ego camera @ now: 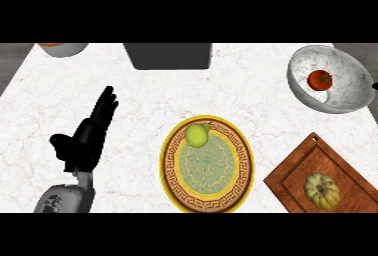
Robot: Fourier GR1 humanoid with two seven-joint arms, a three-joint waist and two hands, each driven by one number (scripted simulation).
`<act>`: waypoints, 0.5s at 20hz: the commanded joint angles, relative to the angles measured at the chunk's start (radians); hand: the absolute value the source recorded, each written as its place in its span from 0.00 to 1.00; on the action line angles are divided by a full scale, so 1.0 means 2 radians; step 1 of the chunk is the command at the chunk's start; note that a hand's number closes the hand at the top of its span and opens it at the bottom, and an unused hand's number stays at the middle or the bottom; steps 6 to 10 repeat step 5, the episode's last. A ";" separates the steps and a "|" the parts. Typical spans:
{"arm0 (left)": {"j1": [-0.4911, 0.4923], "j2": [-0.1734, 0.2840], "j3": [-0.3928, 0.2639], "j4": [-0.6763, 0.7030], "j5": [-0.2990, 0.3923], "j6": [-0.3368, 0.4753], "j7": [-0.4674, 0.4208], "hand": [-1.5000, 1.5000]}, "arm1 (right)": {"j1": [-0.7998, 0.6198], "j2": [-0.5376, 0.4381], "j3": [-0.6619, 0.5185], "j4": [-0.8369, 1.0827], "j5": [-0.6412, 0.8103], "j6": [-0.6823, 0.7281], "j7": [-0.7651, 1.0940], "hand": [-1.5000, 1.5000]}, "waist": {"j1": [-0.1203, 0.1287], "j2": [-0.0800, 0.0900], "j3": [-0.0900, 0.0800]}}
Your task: Pick the tomato from the plate and place it in the bowl
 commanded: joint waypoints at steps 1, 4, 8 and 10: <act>0.019 -0.016 -0.011 0.003 -0.013 0.009 -0.016 0.50 | 0.071 0.005 -0.014 -0.048 -0.028 0.036 -0.021 0.00 | -0.002 0.000 0.000; -0.005 -0.007 0.013 0.014 0.006 -0.014 -0.018 0.50 | 0.071 0.004 -0.003 -0.061 -0.019 0.031 -0.005 0.00 | 0.003 0.001 0.000; -0.002 -0.012 0.002 -0.014 -0.008 0.001 0.014 0.50 | 0.102 0.012 -0.005 -0.093 -0.026 0.034 -0.002 0.00 | 0.001 0.000 0.000; -0.002 -0.012 0.002 -0.014 -0.008 0.001 0.014 0.50 | 0.102 0.012 -0.005 -0.093 -0.026 0.034 -0.002 0.00 | 0.001 0.000 0.000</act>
